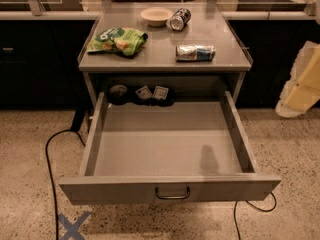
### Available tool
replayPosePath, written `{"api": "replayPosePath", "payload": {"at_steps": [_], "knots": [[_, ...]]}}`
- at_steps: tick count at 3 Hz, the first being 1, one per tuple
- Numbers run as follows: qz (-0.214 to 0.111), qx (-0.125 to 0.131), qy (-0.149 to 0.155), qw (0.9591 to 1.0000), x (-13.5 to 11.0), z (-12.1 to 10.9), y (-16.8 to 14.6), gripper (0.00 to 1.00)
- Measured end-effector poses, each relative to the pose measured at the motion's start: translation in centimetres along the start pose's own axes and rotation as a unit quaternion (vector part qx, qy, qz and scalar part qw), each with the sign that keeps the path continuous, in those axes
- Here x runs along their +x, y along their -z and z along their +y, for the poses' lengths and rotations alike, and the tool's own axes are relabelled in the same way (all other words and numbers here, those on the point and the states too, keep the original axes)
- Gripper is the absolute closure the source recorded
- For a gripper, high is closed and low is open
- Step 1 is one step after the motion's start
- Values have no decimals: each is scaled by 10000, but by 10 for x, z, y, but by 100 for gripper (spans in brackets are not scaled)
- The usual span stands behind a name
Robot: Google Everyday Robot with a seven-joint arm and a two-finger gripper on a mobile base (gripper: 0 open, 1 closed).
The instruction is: Place redbull can into top drawer
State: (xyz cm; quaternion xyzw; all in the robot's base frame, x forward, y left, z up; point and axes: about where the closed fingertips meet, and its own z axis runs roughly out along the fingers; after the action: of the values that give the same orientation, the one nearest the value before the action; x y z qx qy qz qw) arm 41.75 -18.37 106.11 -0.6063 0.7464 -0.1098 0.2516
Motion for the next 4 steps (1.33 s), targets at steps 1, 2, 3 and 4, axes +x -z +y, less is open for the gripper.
{"api": "replayPosePath", "payload": {"at_steps": [1,2,3,4], "knots": [[0,0,0,10000,0,0,0,0],[-35,69,112,9999,-7,-5,-3,0],[-119,185,302,9993,-20,-33,-28,0],[-166,259,444,9985,-35,-68,-66,0]]}}
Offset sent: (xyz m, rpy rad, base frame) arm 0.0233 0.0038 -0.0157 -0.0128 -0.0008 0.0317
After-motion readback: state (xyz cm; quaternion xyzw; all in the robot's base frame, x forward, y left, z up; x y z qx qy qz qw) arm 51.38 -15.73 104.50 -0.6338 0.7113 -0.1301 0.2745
